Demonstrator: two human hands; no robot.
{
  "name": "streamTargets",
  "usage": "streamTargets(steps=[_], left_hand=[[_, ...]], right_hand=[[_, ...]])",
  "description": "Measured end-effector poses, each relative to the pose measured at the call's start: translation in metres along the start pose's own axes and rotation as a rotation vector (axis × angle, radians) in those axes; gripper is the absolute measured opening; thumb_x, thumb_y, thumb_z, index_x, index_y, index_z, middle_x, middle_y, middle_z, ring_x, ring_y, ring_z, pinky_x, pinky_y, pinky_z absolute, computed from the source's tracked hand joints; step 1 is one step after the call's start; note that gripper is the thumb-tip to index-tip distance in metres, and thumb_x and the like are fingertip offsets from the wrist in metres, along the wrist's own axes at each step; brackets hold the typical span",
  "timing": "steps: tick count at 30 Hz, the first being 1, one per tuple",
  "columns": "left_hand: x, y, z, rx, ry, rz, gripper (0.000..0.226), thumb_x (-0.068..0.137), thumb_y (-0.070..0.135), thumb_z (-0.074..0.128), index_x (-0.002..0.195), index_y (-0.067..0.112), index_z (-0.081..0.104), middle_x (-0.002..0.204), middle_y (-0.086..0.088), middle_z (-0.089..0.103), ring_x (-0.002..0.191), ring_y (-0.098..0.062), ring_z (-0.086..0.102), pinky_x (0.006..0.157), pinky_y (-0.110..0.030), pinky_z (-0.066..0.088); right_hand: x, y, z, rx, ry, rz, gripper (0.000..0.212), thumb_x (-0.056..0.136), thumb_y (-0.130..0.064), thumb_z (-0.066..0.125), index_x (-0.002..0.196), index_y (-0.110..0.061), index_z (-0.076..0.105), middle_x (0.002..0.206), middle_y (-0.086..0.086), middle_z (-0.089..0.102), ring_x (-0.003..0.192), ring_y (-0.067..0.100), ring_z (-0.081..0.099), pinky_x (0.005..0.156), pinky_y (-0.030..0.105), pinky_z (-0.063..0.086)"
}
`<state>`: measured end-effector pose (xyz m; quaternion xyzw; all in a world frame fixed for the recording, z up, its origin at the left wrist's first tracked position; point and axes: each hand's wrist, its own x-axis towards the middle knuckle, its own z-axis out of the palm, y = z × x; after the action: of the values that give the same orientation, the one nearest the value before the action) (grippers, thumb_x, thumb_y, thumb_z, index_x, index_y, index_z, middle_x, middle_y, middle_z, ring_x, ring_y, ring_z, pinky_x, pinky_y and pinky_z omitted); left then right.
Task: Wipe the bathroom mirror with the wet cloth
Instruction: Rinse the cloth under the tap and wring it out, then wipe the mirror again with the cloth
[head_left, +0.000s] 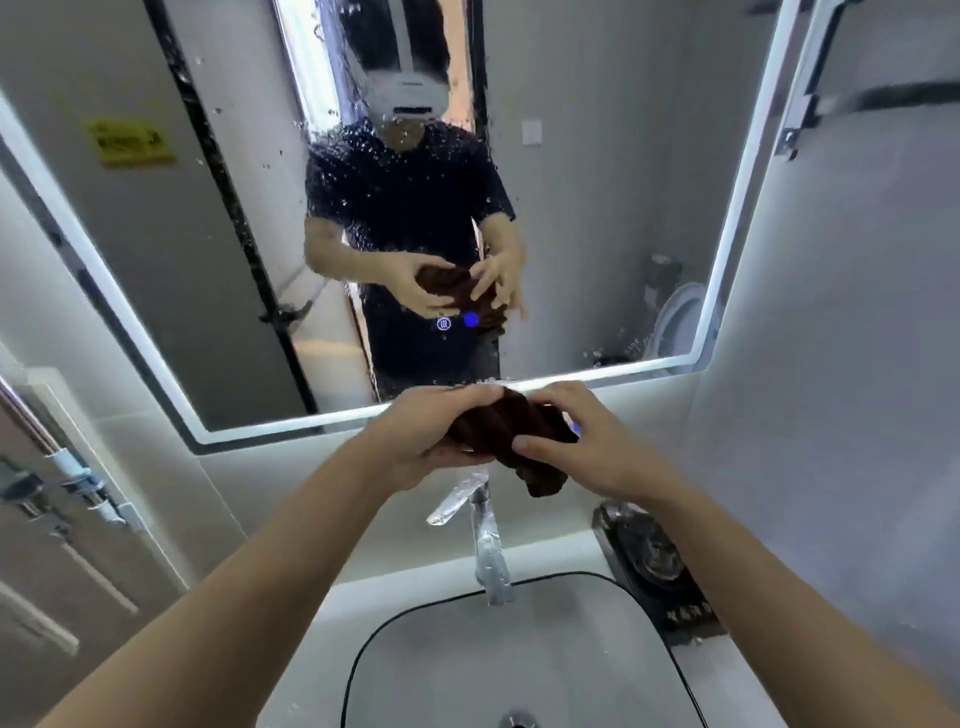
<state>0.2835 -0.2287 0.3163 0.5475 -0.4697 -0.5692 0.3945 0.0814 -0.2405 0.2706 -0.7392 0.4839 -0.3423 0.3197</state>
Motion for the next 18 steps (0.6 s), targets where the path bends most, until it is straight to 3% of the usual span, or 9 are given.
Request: streamTargets(steps=[4,7,9,12,13,15,18], left_hand=[[-0.002,0.030,-0.012,0.081,-0.055,0.072,0.024,0.091,0.014,0.072,0.114,0.010,0.074,0.109,-0.015,0.077,0.099,-0.025,0.074,0.082,-0.039,0.062],[-0.006,0.054,-0.024,0.148,-0.082,0.147,0.032,0.089,0.002,0.070,0.119,0.013,0.071,0.110,-0.016,0.076,0.102,-0.029,0.074,0.086,-0.042,0.062],[-0.009,0.069,-0.028,0.172,-0.083,0.194,0.036,0.087,-0.004,0.069,0.120,0.011,0.068,0.110,-0.017,0.076,0.101,-0.031,0.075,0.084,-0.042,0.063],[-0.012,0.086,-0.032,0.243,-0.053,0.239,0.030,0.086,-0.005,0.068,0.112,0.011,0.068,0.099,-0.010,0.076,0.092,-0.023,0.075,0.080,-0.034,0.061],[-0.012,0.091,-0.032,0.241,-0.046,0.245,0.022,0.087,-0.004,0.064,0.105,0.009,0.069,0.092,-0.007,0.075,0.087,-0.019,0.073,0.077,-0.030,0.059],[-0.014,0.098,-0.033,0.175,-0.036,0.234,0.013,0.086,-0.001,0.056,0.087,0.007,0.066,0.079,-0.006,0.067,0.077,-0.019,0.064,0.072,-0.025,0.052],[-0.019,0.106,-0.034,-0.028,-0.039,0.150,0.021,0.074,0.015,0.055,0.091,0.008,0.064,0.090,-0.018,0.066,0.084,-0.032,0.061,0.089,-0.041,0.051]], right_hand=[[0.021,-0.031,-0.027,-0.082,0.073,-0.122,0.005,0.093,-0.022,0.072,0.090,-0.019,0.074,0.085,-0.006,0.068,0.081,0.008,0.060,0.074,0.021,0.041],[0.032,-0.046,-0.048,-0.050,0.117,-0.144,0.034,0.101,-0.019,0.060,0.068,-0.014,0.066,0.062,-0.005,0.054,0.060,0.008,0.047,0.064,0.031,0.037],[0.037,-0.053,-0.061,-0.001,0.158,-0.164,0.037,0.097,-0.028,0.057,0.071,-0.003,0.064,0.062,0.000,0.048,0.062,0.014,0.045,0.065,0.034,0.035],[0.042,-0.068,-0.079,0.042,0.240,-0.184,0.036,0.098,-0.021,0.057,0.064,-0.023,0.067,0.057,-0.012,0.054,0.059,0.019,0.050,0.063,0.033,0.040],[0.042,-0.074,-0.085,0.056,0.269,-0.199,0.035,0.099,-0.017,0.058,0.070,-0.029,0.072,0.063,-0.012,0.064,0.065,0.023,0.058,0.066,0.034,0.047],[0.043,-0.087,-0.098,0.131,0.314,-0.232,0.026,0.100,-0.010,0.059,0.089,-0.027,0.076,0.086,0.001,0.076,0.084,0.027,0.070,0.081,0.039,0.056],[0.041,-0.101,-0.113,0.235,0.237,-0.257,0.028,0.098,0.003,0.059,0.096,-0.022,0.072,0.093,0.008,0.076,0.088,0.023,0.071,0.085,0.035,0.059]])
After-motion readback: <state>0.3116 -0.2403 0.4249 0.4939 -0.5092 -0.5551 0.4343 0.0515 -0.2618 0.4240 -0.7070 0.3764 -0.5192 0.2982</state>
